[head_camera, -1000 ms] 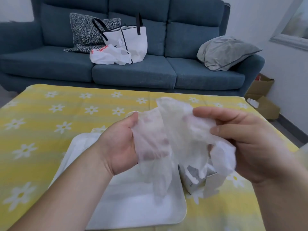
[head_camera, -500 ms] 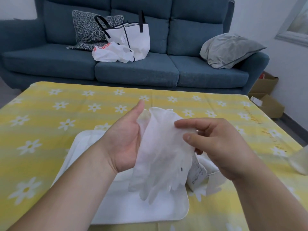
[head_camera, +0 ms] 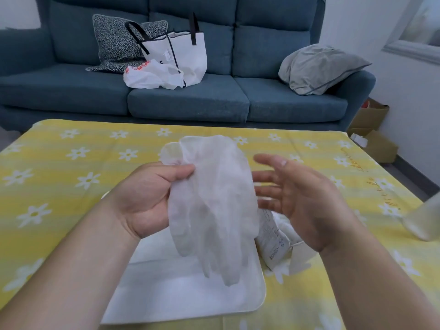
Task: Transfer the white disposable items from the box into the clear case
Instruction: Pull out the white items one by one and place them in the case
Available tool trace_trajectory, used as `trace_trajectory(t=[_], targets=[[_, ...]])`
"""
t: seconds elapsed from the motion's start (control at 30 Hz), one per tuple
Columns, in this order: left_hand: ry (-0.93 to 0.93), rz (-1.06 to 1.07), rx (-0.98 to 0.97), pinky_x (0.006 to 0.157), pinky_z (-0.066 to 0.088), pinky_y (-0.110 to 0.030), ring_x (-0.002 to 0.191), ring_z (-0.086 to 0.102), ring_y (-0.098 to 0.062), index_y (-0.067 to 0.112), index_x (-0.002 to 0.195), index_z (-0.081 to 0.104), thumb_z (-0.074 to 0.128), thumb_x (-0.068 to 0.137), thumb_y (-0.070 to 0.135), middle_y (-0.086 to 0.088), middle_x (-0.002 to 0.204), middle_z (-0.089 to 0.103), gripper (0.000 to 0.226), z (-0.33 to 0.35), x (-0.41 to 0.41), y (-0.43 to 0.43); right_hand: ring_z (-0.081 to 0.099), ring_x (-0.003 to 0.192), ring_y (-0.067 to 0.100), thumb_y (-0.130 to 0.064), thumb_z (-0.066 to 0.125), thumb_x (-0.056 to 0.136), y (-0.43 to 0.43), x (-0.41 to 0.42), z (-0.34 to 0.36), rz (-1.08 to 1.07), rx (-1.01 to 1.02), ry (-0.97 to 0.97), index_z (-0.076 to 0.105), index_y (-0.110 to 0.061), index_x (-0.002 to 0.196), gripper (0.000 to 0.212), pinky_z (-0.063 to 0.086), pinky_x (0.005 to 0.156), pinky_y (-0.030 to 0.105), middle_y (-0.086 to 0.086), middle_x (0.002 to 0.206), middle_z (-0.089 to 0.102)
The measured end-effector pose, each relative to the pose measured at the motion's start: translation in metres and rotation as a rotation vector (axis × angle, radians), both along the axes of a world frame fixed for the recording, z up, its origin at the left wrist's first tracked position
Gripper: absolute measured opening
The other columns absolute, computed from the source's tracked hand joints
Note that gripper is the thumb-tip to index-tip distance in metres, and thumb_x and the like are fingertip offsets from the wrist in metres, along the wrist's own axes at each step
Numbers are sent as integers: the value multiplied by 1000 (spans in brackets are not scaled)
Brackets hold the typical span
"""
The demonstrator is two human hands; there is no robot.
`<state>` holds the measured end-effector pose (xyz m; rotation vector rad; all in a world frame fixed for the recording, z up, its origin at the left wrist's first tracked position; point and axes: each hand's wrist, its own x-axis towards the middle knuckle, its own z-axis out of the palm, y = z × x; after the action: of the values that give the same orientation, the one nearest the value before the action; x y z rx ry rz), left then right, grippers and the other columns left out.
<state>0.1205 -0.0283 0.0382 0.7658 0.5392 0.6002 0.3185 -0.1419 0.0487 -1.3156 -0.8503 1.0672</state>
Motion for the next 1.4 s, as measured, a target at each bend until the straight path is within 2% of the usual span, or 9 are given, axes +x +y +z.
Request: trace_trajectory(t=[0.13,0.33,0.6,0.7,0.8,0.93,1.07,1.3,1.4], targets=[[31,-28,18,79,61,-46,98,73,-35,-4,120,64,48,82,4,-24,115,71,43,-3,0,-1,73,92,28,-37,67,83,1,-10,-6,153,-83,-118,75,-14,111,38,55,84,40,13,106,76],[72,-188,115,82,60,-45,107,69,-40,-3,122,65,53,77,-7,-28,121,67,47,-7,4,-10,71,78,21,-24,66,90,5,-17,-5,29,-64,-26,77,-4,94,23,53,66,28,11,94,78],[64,-332,163,103,51,-47,124,60,-39,9,130,64,59,81,-3,-22,133,62,51,-11,13,-21,62,66,23,6,74,77,9,-18,-3,-107,95,-69,70,-9,73,16,50,62,34,9,70,67],[67,-319,183,97,55,-41,114,67,-31,13,127,68,65,85,5,-17,126,68,42,-11,17,-25,60,66,24,2,76,67,10,-19,-4,-75,121,-104,68,-14,66,18,51,63,36,12,70,65],[154,-202,233,89,59,-32,108,71,-24,13,121,72,64,91,14,-11,117,74,31,-12,21,-29,60,68,24,-2,79,64,12,-21,-4,-88,115,-159,70,-16,68,17,53,67,40,10,71,66],[272,-47,308,95,56,-35,109,71,-23,9,118,71,54,99,13,-10,113,75,25,-16,22,-23,58,57,8,-4,85,70,9,-16,-2,-205,10,-401,72,-18,80,22,46,57,23,-2,65,67],[317,-20,381,98,53,-39,108,71,-25,7,115,73,58,98,12,-11,112,76,23,-19,18,-18,56,50,3,-2,83,72,7,-11,2,-187,-14,-437,72,-15,84,21,43,51,15,-1,62,68],[265,-11,390,96,53,-39,109,69,-31,3,113,72,59,95,5,-17,113,74,22,-23,19,-17,63,72,7,-20,84,70,10,-9,-5,-136,-71,-367,75,-22,97,28,46,70,24,-2,88,71],[240,-2,393,94,54,-40,107,70,-33,-1,112,71,59,95,3,-20,112,73,22,-23,19,-17,62,72,12,-12,81,76,9,-11,-5,-30,-96,-345,77,-14,89,14,46,72,28,9,83,72]])
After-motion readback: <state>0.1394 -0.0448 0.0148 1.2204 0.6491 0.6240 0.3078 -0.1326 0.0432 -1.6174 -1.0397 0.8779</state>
